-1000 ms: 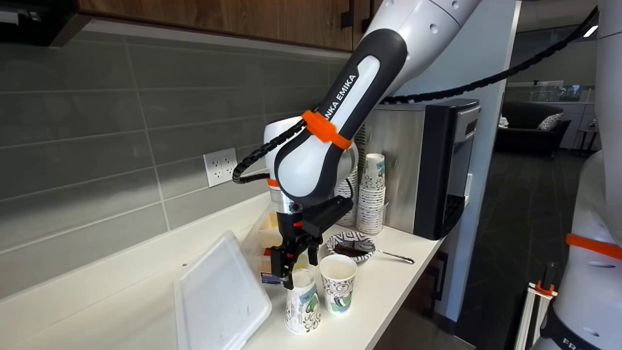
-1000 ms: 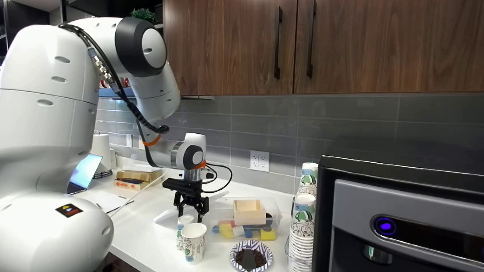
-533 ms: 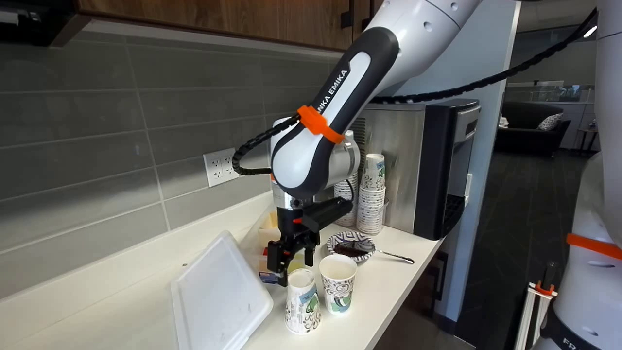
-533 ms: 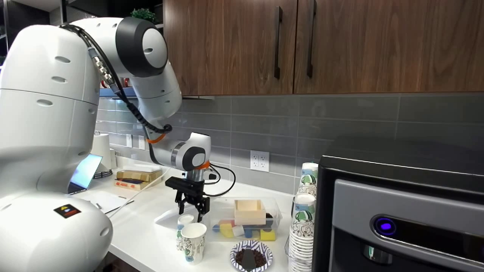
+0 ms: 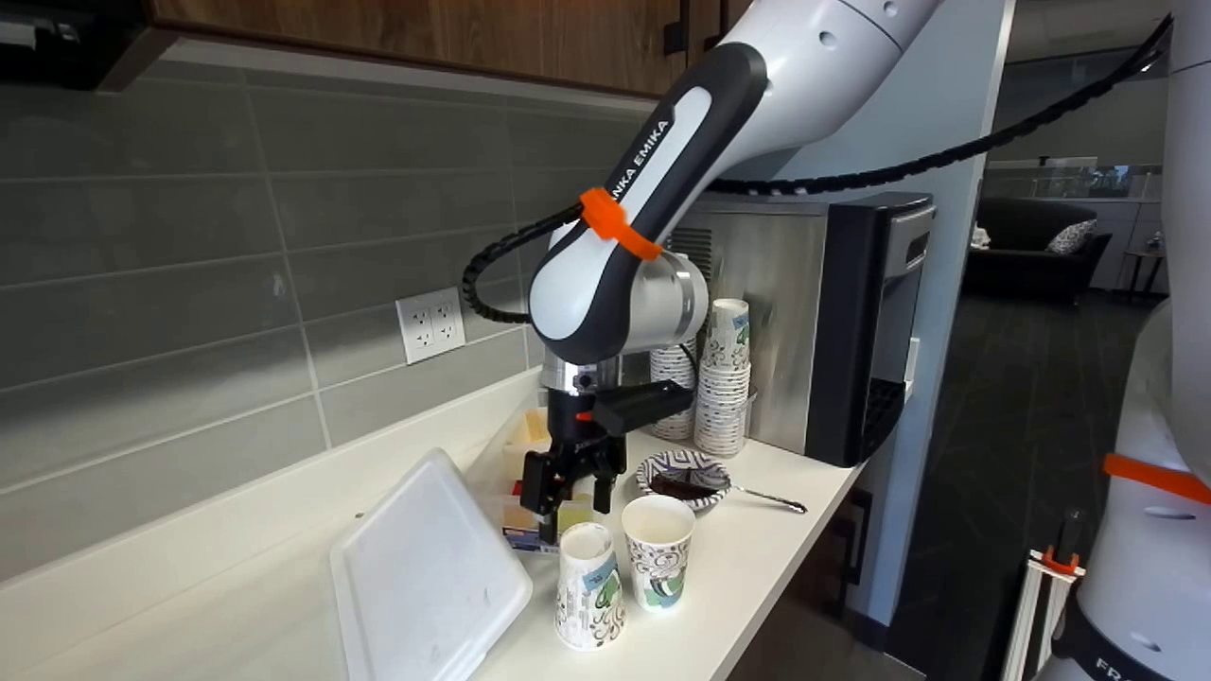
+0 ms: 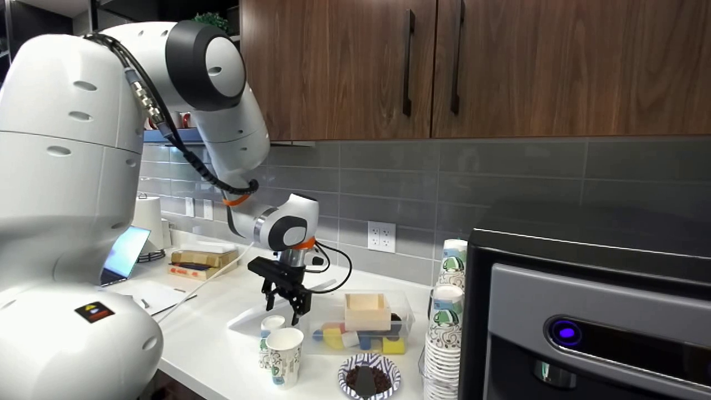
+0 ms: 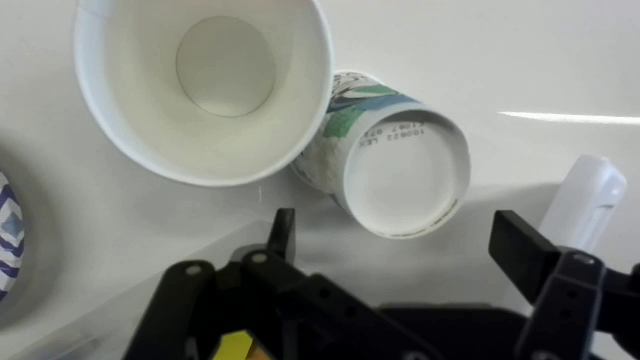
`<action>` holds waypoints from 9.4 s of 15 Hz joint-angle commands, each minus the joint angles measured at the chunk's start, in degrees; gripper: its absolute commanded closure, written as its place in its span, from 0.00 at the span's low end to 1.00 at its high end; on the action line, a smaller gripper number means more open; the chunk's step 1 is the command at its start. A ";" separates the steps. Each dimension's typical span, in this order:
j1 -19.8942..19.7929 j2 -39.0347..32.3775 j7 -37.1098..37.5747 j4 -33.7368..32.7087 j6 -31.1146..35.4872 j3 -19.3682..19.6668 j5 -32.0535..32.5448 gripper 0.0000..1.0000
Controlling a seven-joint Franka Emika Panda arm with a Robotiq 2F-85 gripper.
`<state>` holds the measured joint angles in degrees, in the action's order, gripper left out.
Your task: Put the upside down cup on the pile of cups
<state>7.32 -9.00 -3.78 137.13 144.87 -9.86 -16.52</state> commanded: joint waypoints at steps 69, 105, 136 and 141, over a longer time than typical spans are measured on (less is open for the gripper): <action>-20.27 53.42 41.73 13.66 -15.78 4.85 6.93 0.99; -26.67 22.59 56.66 -13.21 -16.84 18.57 6.56 0.99; -25.09 19.85 66.13 -16.39 -20.16 19.58 9.84 0.64; -24.59 20.55 67.49 -16.62 -20.67 19.28 10.80 0.26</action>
<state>-18.02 11.63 61.72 122.04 125.29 9.11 -7.09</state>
